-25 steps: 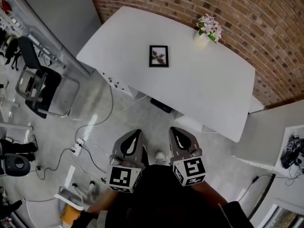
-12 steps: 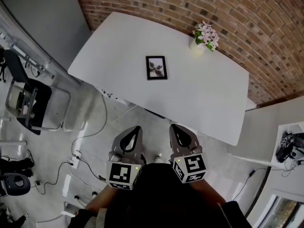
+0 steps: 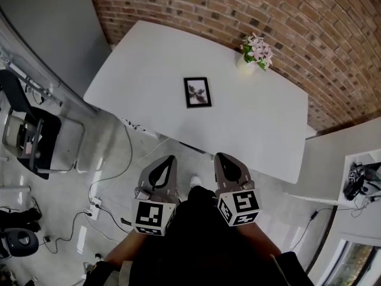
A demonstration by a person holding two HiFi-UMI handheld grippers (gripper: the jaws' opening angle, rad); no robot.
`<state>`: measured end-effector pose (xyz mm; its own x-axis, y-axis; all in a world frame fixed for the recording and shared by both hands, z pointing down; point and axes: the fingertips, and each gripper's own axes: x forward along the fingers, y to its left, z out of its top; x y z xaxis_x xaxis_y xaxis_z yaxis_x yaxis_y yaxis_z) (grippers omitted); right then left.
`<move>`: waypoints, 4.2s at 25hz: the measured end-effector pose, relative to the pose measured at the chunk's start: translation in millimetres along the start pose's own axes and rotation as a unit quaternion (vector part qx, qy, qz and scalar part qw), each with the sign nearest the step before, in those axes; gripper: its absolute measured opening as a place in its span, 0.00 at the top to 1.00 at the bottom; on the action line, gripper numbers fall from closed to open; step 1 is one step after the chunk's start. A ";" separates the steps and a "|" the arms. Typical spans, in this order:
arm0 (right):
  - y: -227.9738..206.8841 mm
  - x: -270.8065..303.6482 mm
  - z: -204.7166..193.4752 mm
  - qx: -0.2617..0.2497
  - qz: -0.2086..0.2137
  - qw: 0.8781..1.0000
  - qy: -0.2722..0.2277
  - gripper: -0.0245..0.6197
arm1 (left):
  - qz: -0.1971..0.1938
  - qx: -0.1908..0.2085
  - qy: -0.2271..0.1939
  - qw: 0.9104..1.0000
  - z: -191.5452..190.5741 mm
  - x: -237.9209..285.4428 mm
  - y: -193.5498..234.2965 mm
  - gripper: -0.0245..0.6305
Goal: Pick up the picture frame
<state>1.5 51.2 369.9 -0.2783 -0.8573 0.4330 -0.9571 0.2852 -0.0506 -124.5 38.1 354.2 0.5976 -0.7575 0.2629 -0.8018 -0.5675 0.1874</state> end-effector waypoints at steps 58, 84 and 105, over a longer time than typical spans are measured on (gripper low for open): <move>-126.8 253.9 -87.3 0.085 0.027 0.974 0.209 0.79 | 0.041 -0.119 0.234 0.964 -122.8 255.9 100.6 0.77; -126.5 261.1 -103.0 0.112 0.056 0.965 0.232 0.78 | 0.044 -0.160 0.267 0.949 -150.7 272.6 93.0 0.76; -119.0 257.5 -79.4 0.124 0.057 0.969 0.204 0.84 | 0.064 -0.160 0.235 0.957 -128.8 265.1 97.1 0.83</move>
<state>50.1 -169.5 558.9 -0.3774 -0.5713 0.7288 -0.9258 0.2134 -0.3121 -44.9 -176.2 563.9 0.4847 -0.5427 0.6860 -0.8746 -0.2945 0.3850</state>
